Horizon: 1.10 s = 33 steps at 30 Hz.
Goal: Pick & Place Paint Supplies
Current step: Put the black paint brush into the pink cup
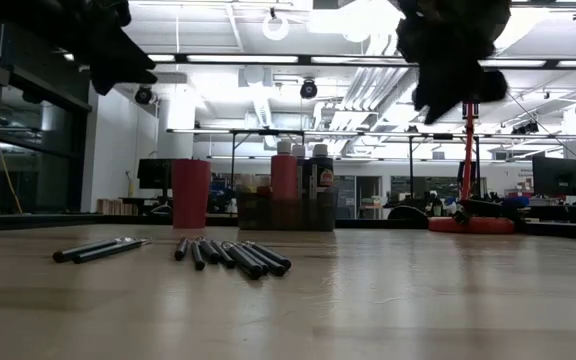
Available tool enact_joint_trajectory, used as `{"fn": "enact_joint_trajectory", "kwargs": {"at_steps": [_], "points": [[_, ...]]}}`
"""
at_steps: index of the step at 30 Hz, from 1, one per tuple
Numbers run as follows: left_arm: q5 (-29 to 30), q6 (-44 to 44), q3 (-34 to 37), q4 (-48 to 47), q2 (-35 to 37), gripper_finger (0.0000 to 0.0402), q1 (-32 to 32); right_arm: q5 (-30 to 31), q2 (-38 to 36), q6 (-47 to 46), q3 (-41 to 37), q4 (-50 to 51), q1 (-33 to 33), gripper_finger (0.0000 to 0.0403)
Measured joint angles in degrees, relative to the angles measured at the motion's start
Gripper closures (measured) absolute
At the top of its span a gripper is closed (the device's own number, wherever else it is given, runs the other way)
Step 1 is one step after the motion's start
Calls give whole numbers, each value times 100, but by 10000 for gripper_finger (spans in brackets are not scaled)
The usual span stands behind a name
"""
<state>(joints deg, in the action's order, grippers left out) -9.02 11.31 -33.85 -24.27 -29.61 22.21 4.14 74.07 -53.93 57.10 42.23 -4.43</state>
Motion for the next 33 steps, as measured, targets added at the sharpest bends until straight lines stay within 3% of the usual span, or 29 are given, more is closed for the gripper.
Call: {"fn": "enact_joint_trajectory", "kwargs": {"at_steps": [4, 9, 14, 17, 21, 25, 33], "points": [[986, 944, 0, -120, -387, 256, -1184, -20, -605, -438, -922, -649, -19, 280], [2077, 2284, 0, -126, -1188, 256, -2545, -173, -1032, -518, -1330, -653, -14, 280], [2434, 2902, 0, -121, -2086, 256, -3372, -168, -1214, -148, -1331, -573, -21, 280], [2407, 3160, 0, -140, -2576, 256, -3612, -168, -1260, 35, -1331, -568, -21, 280], [2397, 4569, 0, -156, -3121, 256, -3612, -159, -1267, 83, -1331, -564, -21, 280], [2302, 5261, 0, -136, -3664, 256, -3610, -142, -1265, 84, -1331, -565, -19, 280], [1996, 5819, 2, 117, -4447, 256, -3609, -128, -1262, 127, -1328, -573, -21, 280]]}}
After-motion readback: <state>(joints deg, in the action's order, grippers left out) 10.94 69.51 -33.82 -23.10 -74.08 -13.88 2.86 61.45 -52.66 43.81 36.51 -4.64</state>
